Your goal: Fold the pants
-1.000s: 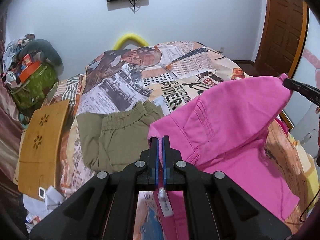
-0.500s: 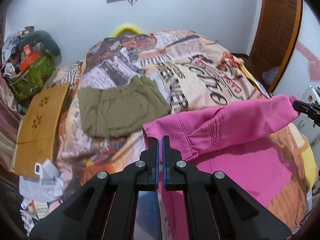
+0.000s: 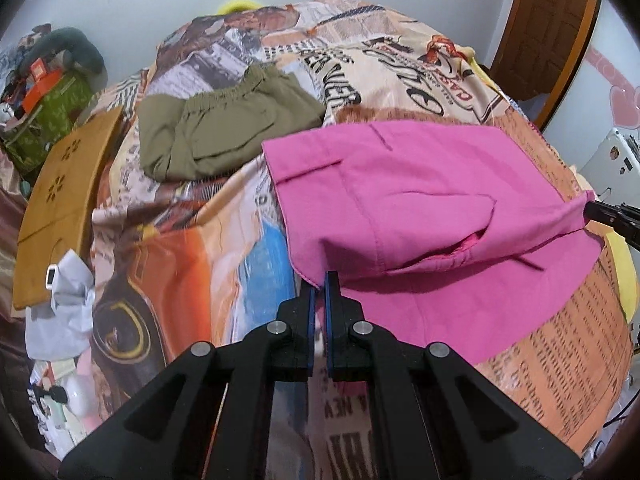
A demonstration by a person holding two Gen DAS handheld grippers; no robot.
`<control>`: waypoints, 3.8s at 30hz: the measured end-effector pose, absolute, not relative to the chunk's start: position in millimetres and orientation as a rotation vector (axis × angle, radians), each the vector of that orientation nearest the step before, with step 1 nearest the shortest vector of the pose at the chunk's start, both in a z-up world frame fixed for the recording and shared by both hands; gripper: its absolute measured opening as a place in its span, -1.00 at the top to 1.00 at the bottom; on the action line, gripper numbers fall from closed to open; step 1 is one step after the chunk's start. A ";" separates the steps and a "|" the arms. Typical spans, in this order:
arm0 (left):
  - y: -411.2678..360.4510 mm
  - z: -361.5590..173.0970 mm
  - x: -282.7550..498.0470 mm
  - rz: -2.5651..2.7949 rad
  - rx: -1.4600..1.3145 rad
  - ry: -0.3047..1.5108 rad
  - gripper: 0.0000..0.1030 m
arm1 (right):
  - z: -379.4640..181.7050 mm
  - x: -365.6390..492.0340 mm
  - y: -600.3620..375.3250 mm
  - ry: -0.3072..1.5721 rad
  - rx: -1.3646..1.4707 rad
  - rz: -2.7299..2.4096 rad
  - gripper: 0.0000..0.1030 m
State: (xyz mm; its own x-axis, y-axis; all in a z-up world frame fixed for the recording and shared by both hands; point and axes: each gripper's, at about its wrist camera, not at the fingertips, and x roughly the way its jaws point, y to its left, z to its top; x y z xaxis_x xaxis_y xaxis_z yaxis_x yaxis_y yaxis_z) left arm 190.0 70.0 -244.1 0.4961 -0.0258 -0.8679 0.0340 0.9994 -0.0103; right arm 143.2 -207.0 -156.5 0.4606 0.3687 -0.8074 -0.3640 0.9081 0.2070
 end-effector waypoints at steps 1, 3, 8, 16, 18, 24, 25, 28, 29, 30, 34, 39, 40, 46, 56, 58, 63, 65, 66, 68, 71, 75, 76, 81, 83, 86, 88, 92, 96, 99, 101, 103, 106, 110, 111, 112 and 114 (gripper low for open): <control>70.7 -246.0 187.6 -0.033 0.006 1.058 0.94 | -156.6 140.9 -208.0 0.997 0.009 0.450 0.94; 72.9 -248.3 183.0 -0.030 0.000 1.070 0.91 | -154.5 136.9 -210.9 1.000 0.003 0.445 0.94; 80.5 -241.7 173.0 -0.002 -0.019 1.064 0.48 | -145.3 129.8 -211.0 1.001 -0.047 0.424 0.80; 77.1 -199.0 168.5 -0.006 -0.014 0.960 -0.49 | -118.1 120.8 -203.3 0.917 -0.087 0.433 0.11; 71.3 -189.1 169.4 -0.022 -0.011 0.937 -0.67 | -113.3 119.7 -197.1 0.907 -0.093 0.451 0.05; 44.4 -180.9 178.1 -0.080 0.070 0.932 -0.90 | -109.6 120.3 -168.2 0.891 -0.135 0.548 -0.18; 39.3 -183.0 182.0 -0.085 0.085 0.940 -0.90 | -111.2 122.2 -162.6 0.896 -0.143 0.564 -0.18; 27.6 -191.4 191.7 -0.099 0.119 0.969 -0.90 | -120.0 128.9 -145.8 0.921 -0.173 0.603 -0.19; 24.9 -194.4 193.2 -0.104 0.128 0.976 -0.90 | -123.3 131.4 -140.7 0.930 -0.182 0.614 -0.19; 22.3 -196.9 195.2 -0.110 0.137 0.982 -0.90 | -127.0 133.8 -135.2 0.942 -0.191 0.627 -0.19; 8.1 -208.1 202.8 -0.138 0.181 1.007 -0.90 | -146.4 145.7 -117.0 1.012 -0.215 0.673 -0.19; -6.5 -222.2 208.5 -0.175 0.228 1.043 -0.90 | -159.9 151.7 -107.3 1.066 -0.231 0.731 -0.18; -9.6 -225.6 209.6 -0.176 0.245 1.044 -0.90 | -161.1 151.3 -106.1 1.063 -0.231 0.744 -0.18; -17.0 -234.5 215.3 -0.184 0.278 1.039 -0.90 | -165.9 154.7 -102.8 1.057 -0.222 0.753 0.35; -23.5 -225.5 216.9 -0.165 0.293 1.007 0.17 | -149.0 152.7 -112.2 0.965 -0.191 0.725 0.90; -23.2 -221.9 215.8 -0.157 0.290 1.002 0.50 | -141.0 149.1 -113.1 0.937 -0.200 0.724 0.90; -25.9 -204.6 204.8 -0.158 0.291 0.958 0.69 | -125.7 142.3 -116.2 0.888 -0.220 0.723 0.91; -28.1 -197.7 199.1 -0.162 0.299 0.937 0.70 | -120.0 137.8 -118.2 0.869 -0.232 0.721 0.91; -29.5 -194.5 195.6 -0.165 0.300 0.930 0.71 | -117.8 135.2 -119.4 0.864 -0.235 0.722 0.91; -31.3 -191.6 190.8 -0.173 0.294 0.926 0.71 | -116.2 131.0 -122.3 0.862 -0.239 0.724 0.91; -33.3 -194.3 184.4 -0.186 0.285 0.940 0.71 | -120.2 126.0 -125.1 0.874 -0.241 0.728 0.91; -33.4 -209.4 180.6 -0.204 0.265 0.990 0.71 | -134.5 122.6 -126.3 0.935 -0.219 0.731 0.90; -32.9 -213.7 179.6 -0.210 0.255 1.005 0.71 | -137.1 122.6 -127.3 0.953 -0.207 0.730 0.90; -29.7 -226.6 170.9 -0.223 0.216 1.046 0.57 | -155.7 121.0 -130.5 1.045 -0.146 0.723 0.82; -29.0 -226.4 165.9 -0.224 0.214 1.045 0.39 | -159.2 119.4 -132.5 1.070 -0.127 0.714 0.82; -23.3 -220.3 156.5 -0.233 0.193 1.032 -0.10 | -159.4 118.3 -139.0 1.100 -0.096 0.696 0.61; -18.3 -215.1 150.6 -0.235 0.174 1.019 -0.21 | -156.5 115.1 -145.0 1.094 -0.078 0.685 0.42; 0.6 -204.1 144.4 -0.195 0.116 1.014 -0.34 | -148.3 108.3 -159.5 1.076 -0.050 0.652 0.29; 29.0 -193.9 143.7 -0.155 0.006 1.013 -0.46 | -136.2 103.9 -176.5 1.047 0.009 0.623 0.28; 46.4 -190.0 147.2 -0.095 -0.037 0.995 -0.53 | -127.6 102.3 -190.4 1.013 0.043 0.577 0.20; 55.4 -192.7 152.4 -0.065 -0.066 1.007 -0.53 | -125.5 103.1 -200.3 0.998 0.058 0.537 0.16; 61.3 -197.7 156.6 -0.052 -0.098 1.023 -0.53 | -129.0 105.5 -209.0 1.006 0.073 0.504 0.16; 66.6 -210.9 163.8 -0.042 -0.140 1.061 -0.53 | -140.6 108.1 -221.5 1.038 0.098 0.444 0.16; 64.6 -230.3 168.9 -0.044 -0.159 1.116 -0.53 | -157.2 107.3 -230.7 1.086 0.136 0.409 0.16; 64.0 -233.7 169.6 -0.048 -0.166 1.124 -0.53 | -160.7 107.1 -231.4 1.093 0.146 0.407 0.16; 63.8 -235.9 170.3 -0.052 -0.173 1.131 -0.53 | -161.8 106.8 -232.2 1.095 0.152 0.406 0.16; 62.7 -238.8 170.5 -0.061 -0.190 1.137 -0.53 | -164.2 106.5 -232.1 1.091 0.161 0.409 0.16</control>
State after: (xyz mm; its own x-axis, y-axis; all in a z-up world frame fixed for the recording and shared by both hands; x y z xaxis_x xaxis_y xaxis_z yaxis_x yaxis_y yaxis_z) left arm 170.5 62.7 -238.8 0.4208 -0.1449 -0.8955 -0.0486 0.9821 -0.1818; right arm 106.5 -232.1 -164.1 0.3957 0.3991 -0.8271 -0.2426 0.9141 0.3250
